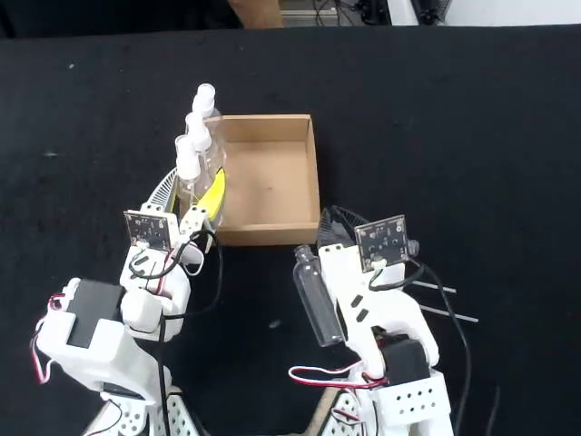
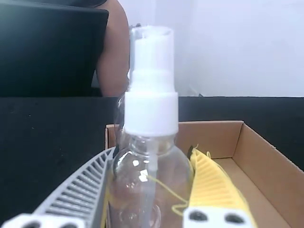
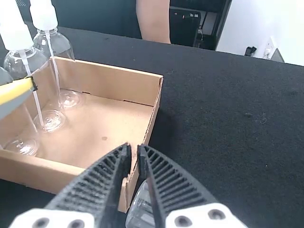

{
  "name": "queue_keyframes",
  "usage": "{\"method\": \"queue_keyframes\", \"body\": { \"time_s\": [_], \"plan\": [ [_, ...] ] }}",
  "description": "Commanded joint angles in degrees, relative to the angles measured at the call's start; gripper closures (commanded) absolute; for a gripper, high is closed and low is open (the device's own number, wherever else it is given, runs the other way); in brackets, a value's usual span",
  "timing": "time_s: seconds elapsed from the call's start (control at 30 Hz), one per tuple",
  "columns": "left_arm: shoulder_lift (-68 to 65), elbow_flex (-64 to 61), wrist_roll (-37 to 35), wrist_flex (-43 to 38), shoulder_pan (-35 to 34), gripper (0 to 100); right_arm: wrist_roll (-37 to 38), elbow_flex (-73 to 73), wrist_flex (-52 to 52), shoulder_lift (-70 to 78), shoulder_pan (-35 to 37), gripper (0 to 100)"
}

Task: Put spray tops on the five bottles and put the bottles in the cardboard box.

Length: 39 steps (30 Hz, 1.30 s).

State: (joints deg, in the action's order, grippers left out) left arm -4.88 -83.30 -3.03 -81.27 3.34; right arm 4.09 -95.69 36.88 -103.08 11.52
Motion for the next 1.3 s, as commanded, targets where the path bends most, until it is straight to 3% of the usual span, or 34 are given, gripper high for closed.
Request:
{"method": "queue_keyframes", "body": {
  "time_s": [0.0,0.2,0.4,0.77,1.03,1.27],
  "plan": [
    [0.3,0.1,-0.5,-1.0,-0.9,97,0.6,0.7,-0.6,-2.3,0.7,98.7],
    [0.3,0.0,-0.3,-1.0,-1.1,95,0.6,0.7,-0.6,-2.3,0.6,98.7],
    [0.3,0.0,-0.6,-1.0,-1.3,77,0.6,0.7,-0.6,-2.3,0.6,98.7],
    [0.3,0.1,-0.3,-1.0,-1.4,75,0.6,0.7,-0.6,-2.3,0.6,98.7],
    [0.3,0.0,-0.6,-1.0,-1.4,62,0.6,0.7,-0.6,-2.3,0.6,98.7],
    [1.0,0.1,-0.3,-1.4,-1.5,62,0.6,0.7,-0.6,-2.3,0.6,98.7]
  ]
}}
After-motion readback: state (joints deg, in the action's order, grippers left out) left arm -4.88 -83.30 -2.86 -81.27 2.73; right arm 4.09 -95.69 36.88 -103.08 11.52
